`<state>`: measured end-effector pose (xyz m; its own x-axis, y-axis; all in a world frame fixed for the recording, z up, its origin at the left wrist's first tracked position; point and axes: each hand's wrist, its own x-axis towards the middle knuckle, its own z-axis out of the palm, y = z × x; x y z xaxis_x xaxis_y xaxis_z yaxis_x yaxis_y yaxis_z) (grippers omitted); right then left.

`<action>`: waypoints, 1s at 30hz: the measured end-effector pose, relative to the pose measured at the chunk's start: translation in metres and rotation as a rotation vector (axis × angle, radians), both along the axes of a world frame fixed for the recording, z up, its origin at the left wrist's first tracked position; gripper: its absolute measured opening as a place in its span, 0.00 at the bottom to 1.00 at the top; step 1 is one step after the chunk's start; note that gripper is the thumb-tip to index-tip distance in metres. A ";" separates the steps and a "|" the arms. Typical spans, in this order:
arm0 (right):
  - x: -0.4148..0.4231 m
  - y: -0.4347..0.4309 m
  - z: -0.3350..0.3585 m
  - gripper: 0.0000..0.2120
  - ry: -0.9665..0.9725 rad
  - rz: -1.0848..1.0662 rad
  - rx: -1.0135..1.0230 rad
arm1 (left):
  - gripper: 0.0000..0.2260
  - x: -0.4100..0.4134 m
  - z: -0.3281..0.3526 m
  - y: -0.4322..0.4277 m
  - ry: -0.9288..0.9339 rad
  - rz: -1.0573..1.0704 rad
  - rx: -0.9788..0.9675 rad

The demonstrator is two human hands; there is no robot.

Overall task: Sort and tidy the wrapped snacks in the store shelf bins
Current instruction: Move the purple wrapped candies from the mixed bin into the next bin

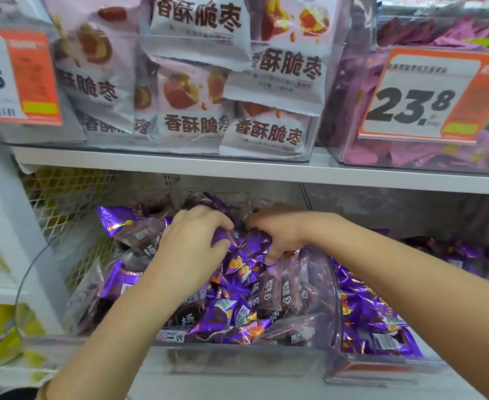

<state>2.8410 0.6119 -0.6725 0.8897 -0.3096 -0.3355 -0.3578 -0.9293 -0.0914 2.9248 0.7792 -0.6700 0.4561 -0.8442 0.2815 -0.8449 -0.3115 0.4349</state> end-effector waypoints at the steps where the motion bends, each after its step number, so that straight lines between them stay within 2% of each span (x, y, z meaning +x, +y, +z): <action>1: -0.001 0.001 0.002 0.32 -0.011 0.005 0.017 | 0.13 -0.001 -0.001 0.000 0.000 -0.014 0.025; 5: -0.012 0.008 0.008 0.19 -0.154 -0.008 0.039 | 0.23 -0.004 -0.003 -0.001 0.024 -0.063 0.142; 7: -0.015 0.012 0.009 0.19 -0.247 0.000 0.017 | 0.25 -0.006 -0.004 -0.003 -0.020 -0.048 0.175; 10: -0.018 0.014 0.009 0.21 -0.297 -0.003 0.057 | 0.23 -0.009 -0.007 -0.007 -0.093 -0.007 0.188; 12: -0.021 0.016 0.012 0.20 -0.319 -0.042 0.181 | 0.20 -0.009 -0.008 -0.008 -0.063 0.001 0.167; 15: -0.027 0.019 0.019 0.16 -0.387 -0.202 0.547 | 0.15 -0.005 -0.005 -0.007 -0.009 0.006 0.147; 17: -0.031 0.022 0.023 0.15 -0.479 -0.292 0.684 | 0.15 -0.001 -0.002 -0.005 0.025 0.012 0.152; 21: -0.039 0.030 0.028 0.10 -0.578 -0.430 0.934 | 0.15 0.005 0.001 -0.002 0.171 -0.013 0.104; 24: -0.044 0.036 0.029 0.03 -0.665 -0.469 0.992 | 0.16 0.007 0.002 -0.002 0.237 0.002 0.033; 27: -0.046 0.041 0.028 0.07 -0.769 -0.531 1.033 | 0.11 0.009 0.001 -0.001 0.428 0.020 -0.053; 30: -0.050 0.047 0.030 0.08 -0.787 -0.622 1.287 | 0.07 0.009 0.000 -0.001 0.659 0.037 -0.168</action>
